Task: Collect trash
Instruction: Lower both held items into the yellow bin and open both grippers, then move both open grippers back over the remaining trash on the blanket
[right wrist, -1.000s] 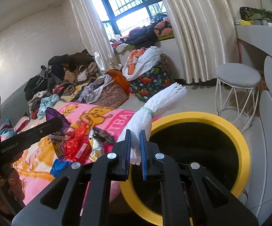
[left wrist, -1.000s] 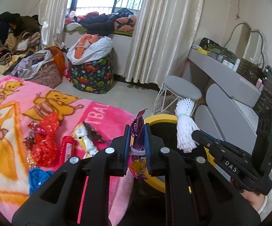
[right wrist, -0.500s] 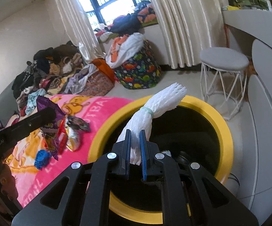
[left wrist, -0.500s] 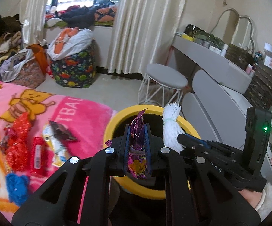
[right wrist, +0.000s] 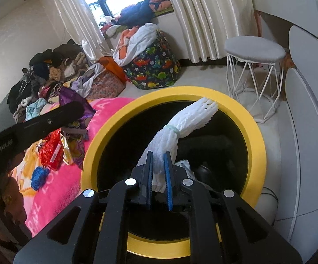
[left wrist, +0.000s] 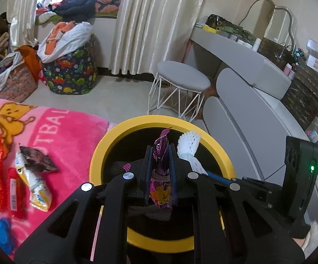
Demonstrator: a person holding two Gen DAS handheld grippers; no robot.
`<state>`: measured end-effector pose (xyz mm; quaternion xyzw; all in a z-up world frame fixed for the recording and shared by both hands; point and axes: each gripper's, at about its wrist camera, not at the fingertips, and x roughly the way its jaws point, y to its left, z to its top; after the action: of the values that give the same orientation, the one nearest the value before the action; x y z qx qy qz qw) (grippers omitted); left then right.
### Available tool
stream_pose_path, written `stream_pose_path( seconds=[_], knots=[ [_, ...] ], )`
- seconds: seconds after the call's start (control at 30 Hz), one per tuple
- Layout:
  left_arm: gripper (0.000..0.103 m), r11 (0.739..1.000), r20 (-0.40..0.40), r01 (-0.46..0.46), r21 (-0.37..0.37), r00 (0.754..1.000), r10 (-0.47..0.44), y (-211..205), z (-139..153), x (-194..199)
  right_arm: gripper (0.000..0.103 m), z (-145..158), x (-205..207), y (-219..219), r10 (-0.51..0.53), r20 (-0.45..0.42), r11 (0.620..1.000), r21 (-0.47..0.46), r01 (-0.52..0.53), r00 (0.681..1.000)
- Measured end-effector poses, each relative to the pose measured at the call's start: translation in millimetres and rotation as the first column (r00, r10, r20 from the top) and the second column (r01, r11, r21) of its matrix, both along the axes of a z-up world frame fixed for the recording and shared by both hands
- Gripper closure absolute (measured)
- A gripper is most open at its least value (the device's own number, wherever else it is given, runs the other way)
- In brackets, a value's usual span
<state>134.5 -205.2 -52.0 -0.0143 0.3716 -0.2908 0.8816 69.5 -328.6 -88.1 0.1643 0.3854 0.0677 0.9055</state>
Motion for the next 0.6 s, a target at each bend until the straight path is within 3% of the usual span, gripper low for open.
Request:
stream_pose_path(
  seconds=[0.1, 0.13, 0.17, 0.2, 0.23, 0.3, 0.33, 0.43, 0.6],
  knots=[
    [0.093, 1.0, -0.007, 0.003, 0.0, 1.0, -0.003, -2, -3, 6, 0.09, -2, 1, 0, -0.001, -0.015, 1.0, 0.002, 0.001, 1.0],
    [0.086, 1.0, -0.01, 0.0, 0.0, 1.0, 0.0, -2, -3, 8, 0.083, -2, 2, 0, -0.001, -0.02, 1.0, 0.002, 0.001, 1.0],
    [0.063, 1.0, -0.013, -0.006, -0.004, 1.0, 0.006, 0, -3, 8, 0.078, -2, 2, 0, -0.004, -0.022, 1.0, 0.001, 0.004, 1.0],
    [0.047, 1.0, -0.016, -0.019, -0.012, 1.0, 0.019, 3, -2, 8, 0.066, -2, 1, 0, -0.005, -0.021, 1.0, 0.0, 0.005, 1.0],
    [0.03, 0.999, -0.019, -0.029, -0.023, 0.999, 0.029, 7, -2, 9, 0.064, -1, 1, 0, -0.002, -0.014, 1.0, -0.003, 0.002, 1.0],
    [0.029, 0.999, -0.009, -0.038, -0.032, 0.999, 0.037, 14, 1, 6, 0.061, 0, 1, 1, -0.001, -0.004, 1.0, -0.017, 0.001, 1.0],
    [0.026, 0.999, 0.003, -0.046, -0.019, 0.999, 0.046, 17, 3, 5, 0.055, 1, 0, 2, -0.005, 0.001, 1.0, -0.028, 0.005, 1.0],
    [0.012, 0.997, 0.026, -0.078, -0.012, 0.997, 0.078, 30, 7, 0, 0.051, 6, -2, 5, -0.014, 0.027, 0.999, -0.035, 0.015, 1.0],
    [0.011, 0.99, 0.036, -0.14, -0.026, 0.989, 0.141, 56, 13, -5, 0.044, 13, -3, 6, -0.027, 0.062, 0.999, -0.034, 0.029, 0.998]
  ],
)
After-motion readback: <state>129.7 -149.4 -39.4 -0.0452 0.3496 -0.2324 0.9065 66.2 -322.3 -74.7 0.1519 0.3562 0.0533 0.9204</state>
